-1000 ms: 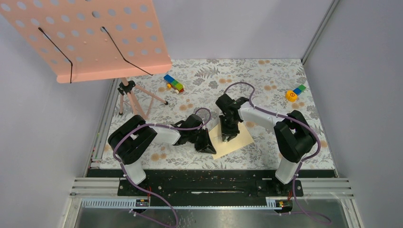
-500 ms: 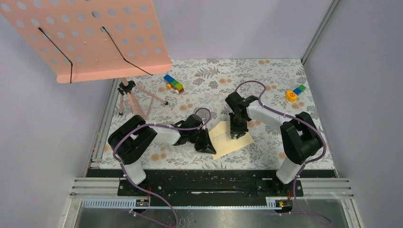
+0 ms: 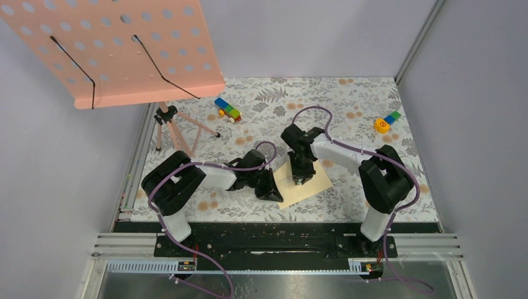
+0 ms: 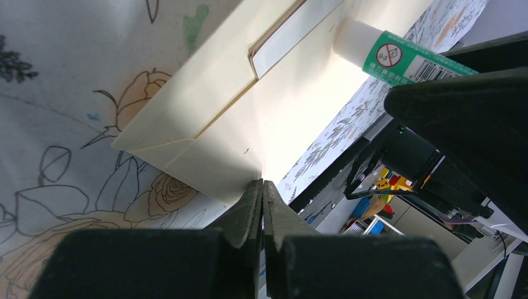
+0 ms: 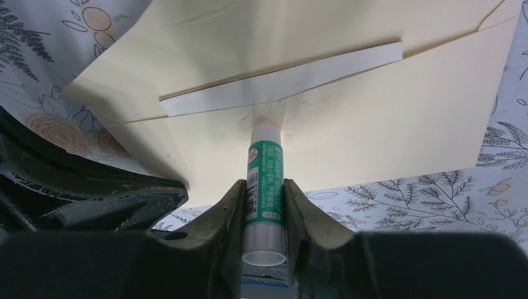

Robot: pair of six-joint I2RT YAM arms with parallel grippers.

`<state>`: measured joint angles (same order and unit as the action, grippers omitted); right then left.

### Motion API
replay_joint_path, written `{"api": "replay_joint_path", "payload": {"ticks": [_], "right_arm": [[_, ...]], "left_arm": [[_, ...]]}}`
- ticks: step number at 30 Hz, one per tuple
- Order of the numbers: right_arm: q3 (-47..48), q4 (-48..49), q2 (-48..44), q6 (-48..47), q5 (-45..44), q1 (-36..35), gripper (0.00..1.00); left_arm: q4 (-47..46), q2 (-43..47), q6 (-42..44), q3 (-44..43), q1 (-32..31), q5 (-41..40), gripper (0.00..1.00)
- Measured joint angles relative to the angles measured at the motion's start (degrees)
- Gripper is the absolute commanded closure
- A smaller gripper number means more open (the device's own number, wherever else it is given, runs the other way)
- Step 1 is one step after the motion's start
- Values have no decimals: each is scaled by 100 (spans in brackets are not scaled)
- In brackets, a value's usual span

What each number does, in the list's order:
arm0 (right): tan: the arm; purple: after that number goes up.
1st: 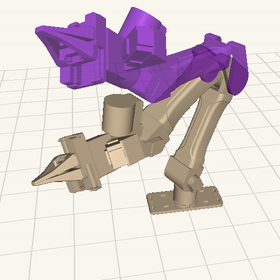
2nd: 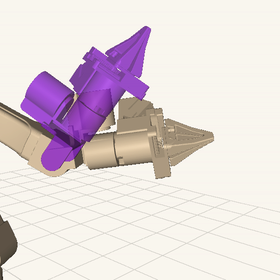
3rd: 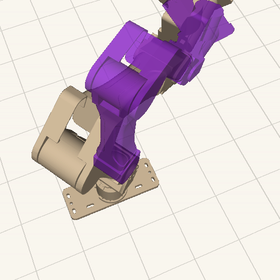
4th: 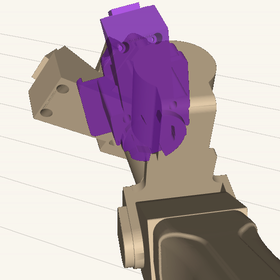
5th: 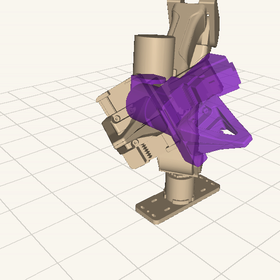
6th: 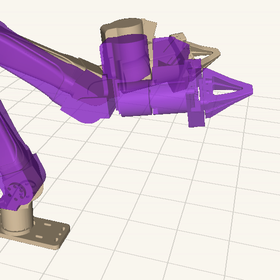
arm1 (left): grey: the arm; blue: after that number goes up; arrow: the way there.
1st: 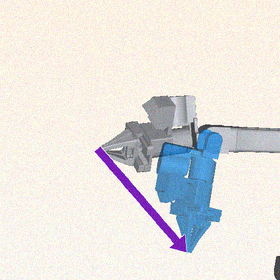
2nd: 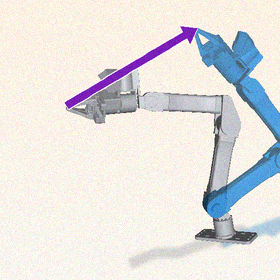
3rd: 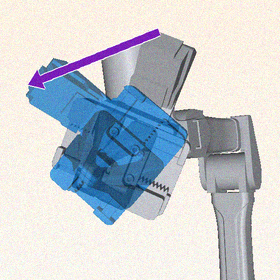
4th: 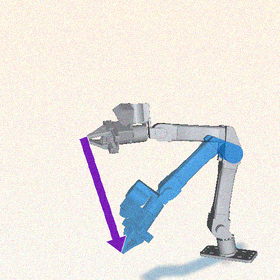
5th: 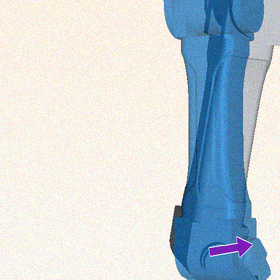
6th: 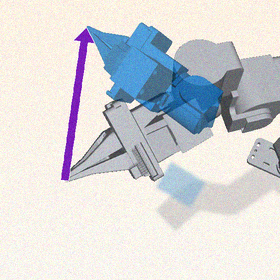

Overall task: Place the letter into the envelope and seal it
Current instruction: Paint the envelope at the center of the board.

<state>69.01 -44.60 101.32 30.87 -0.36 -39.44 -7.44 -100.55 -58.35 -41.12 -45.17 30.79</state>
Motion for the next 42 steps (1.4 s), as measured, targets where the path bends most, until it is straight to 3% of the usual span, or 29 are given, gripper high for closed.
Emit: {"api": "replay_joint_path", "payload": {"ticks": [14, 22, 27, 33, 37, 42], "right_arm": [[-313, 76, -284, -103, 109, 774, 100], [63, 42, -767, -90, 754, 986, 100], [85, 232, -1213, -63, 1215, 1818, 100], [-680, 1331, -1432, 262, 1635, 3053, 100], [-1484, 2555, -1464, 699, 1954, 3274, 100], [-1681, 3307, -1464, 1106, 2378, 3292, 100]], "left_arm": [[-2, 0, 4, 0, 0, 9, 100], [22, 0, 11, -13, 0, 7, 100], [22, 7, 55, -13, -7, 2, 100], [210, 13, 291, -118, -28, -4, 100], [719, 131, 625, -251, -61, -114, 100], [1163, 284, 855, -267, -66, -197, 100]]}}
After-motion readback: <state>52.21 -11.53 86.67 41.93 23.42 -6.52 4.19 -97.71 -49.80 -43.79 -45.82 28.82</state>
